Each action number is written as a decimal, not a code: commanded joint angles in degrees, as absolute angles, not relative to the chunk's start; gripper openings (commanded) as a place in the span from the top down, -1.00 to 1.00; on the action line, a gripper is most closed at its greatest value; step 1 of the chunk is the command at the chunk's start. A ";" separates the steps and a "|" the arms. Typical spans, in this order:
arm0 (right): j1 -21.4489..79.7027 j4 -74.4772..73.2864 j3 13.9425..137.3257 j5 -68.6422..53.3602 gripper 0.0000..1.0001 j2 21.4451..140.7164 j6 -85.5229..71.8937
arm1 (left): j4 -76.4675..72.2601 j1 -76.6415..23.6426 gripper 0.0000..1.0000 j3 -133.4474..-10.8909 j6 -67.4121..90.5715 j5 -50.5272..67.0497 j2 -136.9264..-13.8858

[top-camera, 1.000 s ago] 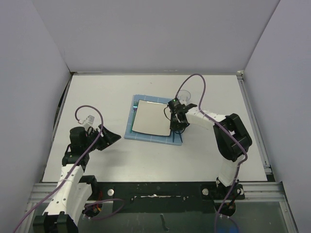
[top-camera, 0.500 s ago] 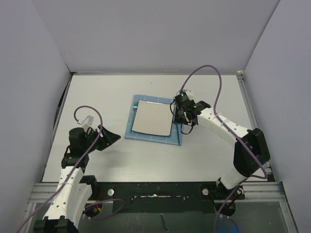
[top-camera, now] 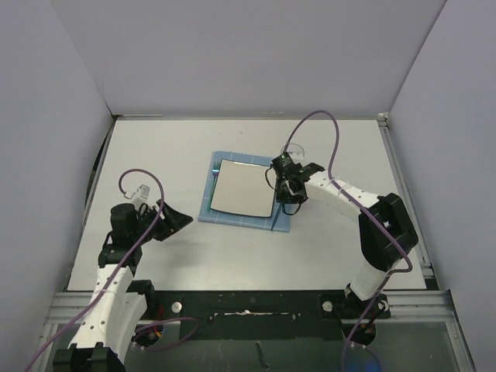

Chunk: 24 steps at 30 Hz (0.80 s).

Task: Set the dinner table for one person
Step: Adjust the knife on the napkin.

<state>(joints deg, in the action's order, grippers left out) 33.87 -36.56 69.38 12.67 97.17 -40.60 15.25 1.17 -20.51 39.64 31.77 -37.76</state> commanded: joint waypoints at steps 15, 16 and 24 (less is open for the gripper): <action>35.07 -35.86 71.71 17.28 1.00 95.25 -41.20 | 11.79 1.14 -0.17 -21.17 39.02 32.61 -38.63; 35.11 -35.89 72.07 17.29 1.00 95.24 -40.95 | 11.81 1.14 -0.17 -21.22 39.03 32.61 -38.67; 35.40 -36.63 75.21 17.27 1.00 96.55 -40.17 | 12.29 1.14 -0.18 -21.23 39.12 32.78 -37.77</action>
